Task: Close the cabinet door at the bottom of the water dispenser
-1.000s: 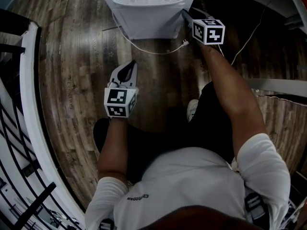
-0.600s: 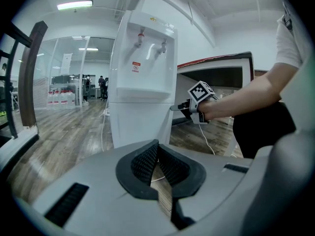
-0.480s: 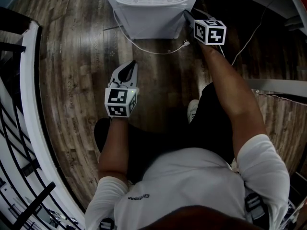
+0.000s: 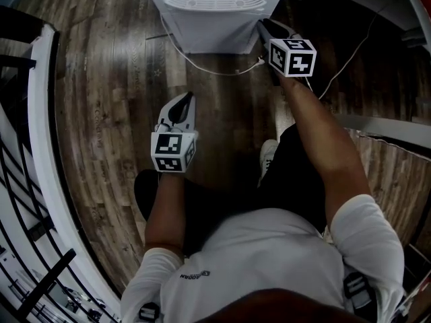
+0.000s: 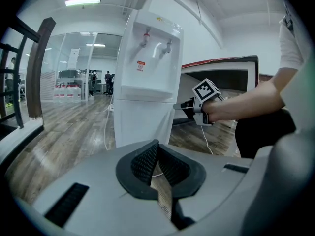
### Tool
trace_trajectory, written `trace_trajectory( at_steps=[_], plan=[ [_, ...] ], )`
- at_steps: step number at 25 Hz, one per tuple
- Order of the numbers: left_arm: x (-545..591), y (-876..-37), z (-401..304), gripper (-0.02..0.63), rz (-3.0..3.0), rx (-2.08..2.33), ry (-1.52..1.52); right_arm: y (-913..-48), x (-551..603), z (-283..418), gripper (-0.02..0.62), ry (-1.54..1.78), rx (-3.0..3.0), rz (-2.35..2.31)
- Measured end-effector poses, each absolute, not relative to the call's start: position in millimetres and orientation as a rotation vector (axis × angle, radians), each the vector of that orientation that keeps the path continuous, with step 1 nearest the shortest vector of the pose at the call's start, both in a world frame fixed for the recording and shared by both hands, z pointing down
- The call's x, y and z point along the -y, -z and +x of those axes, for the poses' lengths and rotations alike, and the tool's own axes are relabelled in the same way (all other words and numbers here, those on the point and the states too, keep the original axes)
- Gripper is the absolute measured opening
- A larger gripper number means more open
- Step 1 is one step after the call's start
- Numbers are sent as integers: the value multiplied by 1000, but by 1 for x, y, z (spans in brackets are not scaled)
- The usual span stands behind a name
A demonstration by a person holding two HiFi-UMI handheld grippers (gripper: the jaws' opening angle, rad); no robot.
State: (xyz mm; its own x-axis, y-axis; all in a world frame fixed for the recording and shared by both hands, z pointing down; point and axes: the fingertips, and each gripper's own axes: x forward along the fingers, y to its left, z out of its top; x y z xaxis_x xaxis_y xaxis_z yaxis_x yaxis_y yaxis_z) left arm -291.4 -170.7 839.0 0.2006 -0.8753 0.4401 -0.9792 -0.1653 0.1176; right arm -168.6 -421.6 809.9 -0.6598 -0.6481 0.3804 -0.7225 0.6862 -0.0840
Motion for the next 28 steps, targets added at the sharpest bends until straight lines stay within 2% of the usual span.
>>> trace_trajectory(
  at_steps=[7, 14, 20, 28],
  plan=[
    [175, -817, -278, -5, 2103, 1741, -347, -804, 389, -190, 28, -316, 2605, 951],
    [173, -753, -273, -5, 2090, 1738, -342, -767, 313, -206, 23, -214, 2596, 659],
    [164, -670, -283, -5, 1998, 1771, -272, -694, 255, -192, 23, -366, 2603, 586],
    [156, -534, -286, -5, 1944, 1770, -225, -556, 239, -192, 23, -470, 2616, 589]
  ],
)
